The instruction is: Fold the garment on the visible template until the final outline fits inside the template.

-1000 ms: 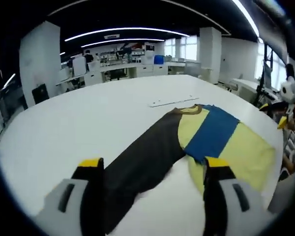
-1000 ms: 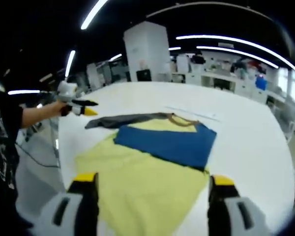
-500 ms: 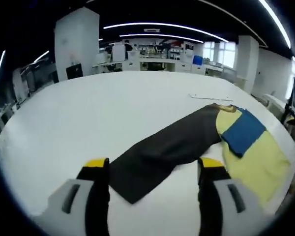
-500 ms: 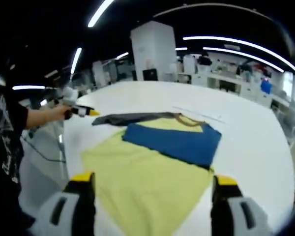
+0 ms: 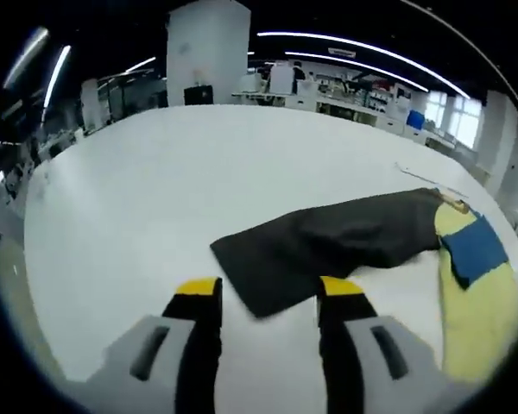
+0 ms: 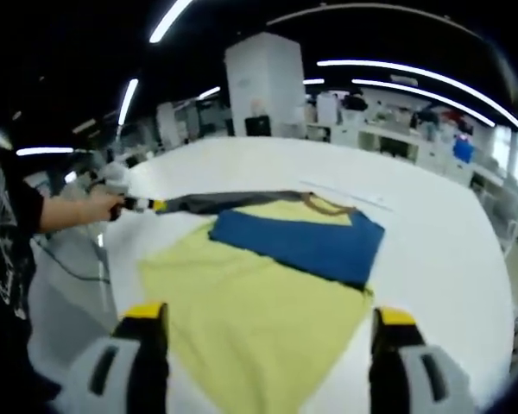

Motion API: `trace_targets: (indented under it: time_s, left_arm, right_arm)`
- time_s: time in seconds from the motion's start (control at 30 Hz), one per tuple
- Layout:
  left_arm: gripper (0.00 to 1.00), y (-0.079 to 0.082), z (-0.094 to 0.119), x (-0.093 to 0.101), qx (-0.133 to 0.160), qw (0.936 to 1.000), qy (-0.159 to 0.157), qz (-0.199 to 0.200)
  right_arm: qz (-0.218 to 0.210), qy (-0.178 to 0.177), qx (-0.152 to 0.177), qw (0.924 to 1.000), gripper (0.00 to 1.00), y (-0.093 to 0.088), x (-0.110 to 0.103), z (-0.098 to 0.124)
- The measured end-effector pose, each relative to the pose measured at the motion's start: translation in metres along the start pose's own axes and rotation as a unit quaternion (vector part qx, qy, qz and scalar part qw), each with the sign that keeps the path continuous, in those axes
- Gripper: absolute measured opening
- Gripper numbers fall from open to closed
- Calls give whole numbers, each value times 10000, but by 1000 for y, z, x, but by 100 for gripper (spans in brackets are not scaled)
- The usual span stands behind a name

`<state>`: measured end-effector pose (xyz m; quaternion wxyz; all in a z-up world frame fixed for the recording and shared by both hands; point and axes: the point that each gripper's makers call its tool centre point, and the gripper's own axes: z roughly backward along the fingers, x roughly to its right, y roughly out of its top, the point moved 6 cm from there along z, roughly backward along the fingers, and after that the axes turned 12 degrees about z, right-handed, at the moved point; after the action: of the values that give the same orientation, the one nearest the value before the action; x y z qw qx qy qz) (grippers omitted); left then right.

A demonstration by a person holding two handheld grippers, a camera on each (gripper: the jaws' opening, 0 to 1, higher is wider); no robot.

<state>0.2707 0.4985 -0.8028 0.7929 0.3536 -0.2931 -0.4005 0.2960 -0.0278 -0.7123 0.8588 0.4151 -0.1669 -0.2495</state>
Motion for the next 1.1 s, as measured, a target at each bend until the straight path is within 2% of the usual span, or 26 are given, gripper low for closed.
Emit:
trace_targets:
  time_s: [0.07, 0.17, 0.23, 0.3, 0.4, 0.57, 0.6, 0.67, 0.77, 0.8, 0.83, 0.9, 1.03, 1.1]
  left_arm:
    - [36, -3, 3, 5, 28, 9999, -34, 98]
    - [27, -11, 16, 16, 73, 9999, 129, 66]
    - [26, -14, 19, 20, 113, 9996, 150, 206]
    - [26, -17, 23, 22, 128, 9995, 266, 133]
    - [25, -16, 19, 17, 162, 9989, 341, 286]
    - [23, -20, 19, 12, 48, 9983, 503, 299]
    - [22, -24, 19, 12, -29, 9978, 508, 431]
    - [20, -24, 21, 13, 47, 9966, 482, 659]
    - [17, -21, 14, 10, 59, 9970, 459, 621]
    - [16, -20, 13, 8, 69, 9965, 483, 680]
    - [15, -18, 9, 3, 100, 9942, 545, 917]
    - [7, -19, 12, 2, 15, 9935, 637, 943]
    - [4, -17, 11, 4, -17, 9940, 576, 925]
    - [0, -15, 11, 3, -17, 9932, 476, 1066]
  right_arm:
    - [-6, -21, -7, 10000, 98, -1, 1, 1]
    - [-15, -30, -11, 10000, 98, -3, 3, 2]
    - [-16, -41, -21, 10000, 98, -3, 4, 2]
    - [-6, -61, -37, 10000, 98, -4, 4, 2]
    - [27, -77, -78, 9999, 98, -6, 4, 2]
    - [24, -83, -95, 9999, 98, -8, 5, 3]
    - [22, -88, -96, 9999, 98, -9, 5, 3]
    - [6, -106, -90, 9999, 98, -9, 5, 4]
    - [5, -130, -100, 9999, 98, -9, 4, 5]
    - [6, -139, -121, 9998, 97, -9, 4, 5]
    - [39, -154, -177, 9997, 97, -10, 4, 6]
    - [80, -199, -194, 9996, 96, -10, 6, 7]
    - [-23, -226, -105, 9997, 96, -9, 5, 9]
    - [4, -207, -128, 9997, 97, -9, 4, 9]
